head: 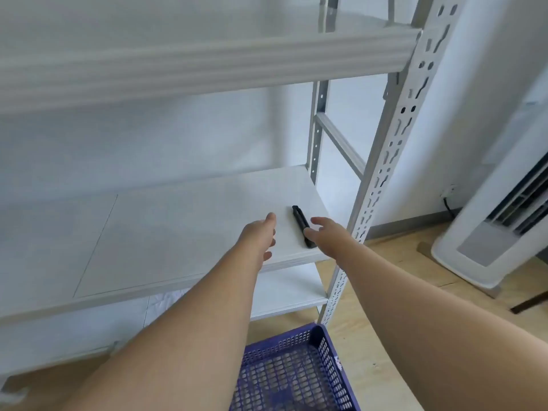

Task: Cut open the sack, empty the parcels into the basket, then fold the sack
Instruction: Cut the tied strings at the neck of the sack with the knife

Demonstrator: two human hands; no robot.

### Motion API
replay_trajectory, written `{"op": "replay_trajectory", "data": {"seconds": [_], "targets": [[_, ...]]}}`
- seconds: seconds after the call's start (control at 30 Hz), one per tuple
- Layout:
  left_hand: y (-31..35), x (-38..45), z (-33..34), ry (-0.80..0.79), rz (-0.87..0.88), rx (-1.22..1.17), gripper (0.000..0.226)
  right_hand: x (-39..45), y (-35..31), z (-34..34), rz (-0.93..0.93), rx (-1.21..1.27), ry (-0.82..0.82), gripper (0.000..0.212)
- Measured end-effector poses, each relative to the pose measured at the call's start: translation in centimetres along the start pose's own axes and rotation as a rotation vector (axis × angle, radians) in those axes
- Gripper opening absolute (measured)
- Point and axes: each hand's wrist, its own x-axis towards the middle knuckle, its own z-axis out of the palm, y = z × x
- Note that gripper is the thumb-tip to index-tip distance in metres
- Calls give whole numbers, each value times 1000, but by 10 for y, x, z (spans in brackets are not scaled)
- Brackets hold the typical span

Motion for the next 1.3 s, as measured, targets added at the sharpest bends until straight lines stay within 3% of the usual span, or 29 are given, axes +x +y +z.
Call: {"op": "replay_trajectory", "data": {"seconds": [0.47, 0.57, 0.67, 0.83, 0.93, 1.03, 1.17, 1.3], "targets": [[-37, 60, 54, 59, -8, -133, 20, 105, 59, 31, -93, -566, -241, 62], [-37, 62, 55, 61, -10, -151, 34, 113, 65, 34, -128, -710, -245, 60], [-36, 59, 56, 67, 1, -147, 31, 115, 66, 37, -203, -802, -184, 48], [-34, 54, 57, 72, 10, -131, 10, 106, 67, 36, -184, -680, -19, 27], [-36, 49, 54, 97, 1, -133, 15, 94, 56, 37, -168, -294, -68, 20], [-33, 42, 40, 137, -41, -184, 21, 75, 31, 40, -274, -23, -155, 21], [-25, 24, 1, 68, -12, -356, 25, 35, 0, 52, -392, 57, -212, 20], [-38, 6, -35, -34, 53, -559, 33, -5, -15, 70, -320, 31, -196, 32]]}}
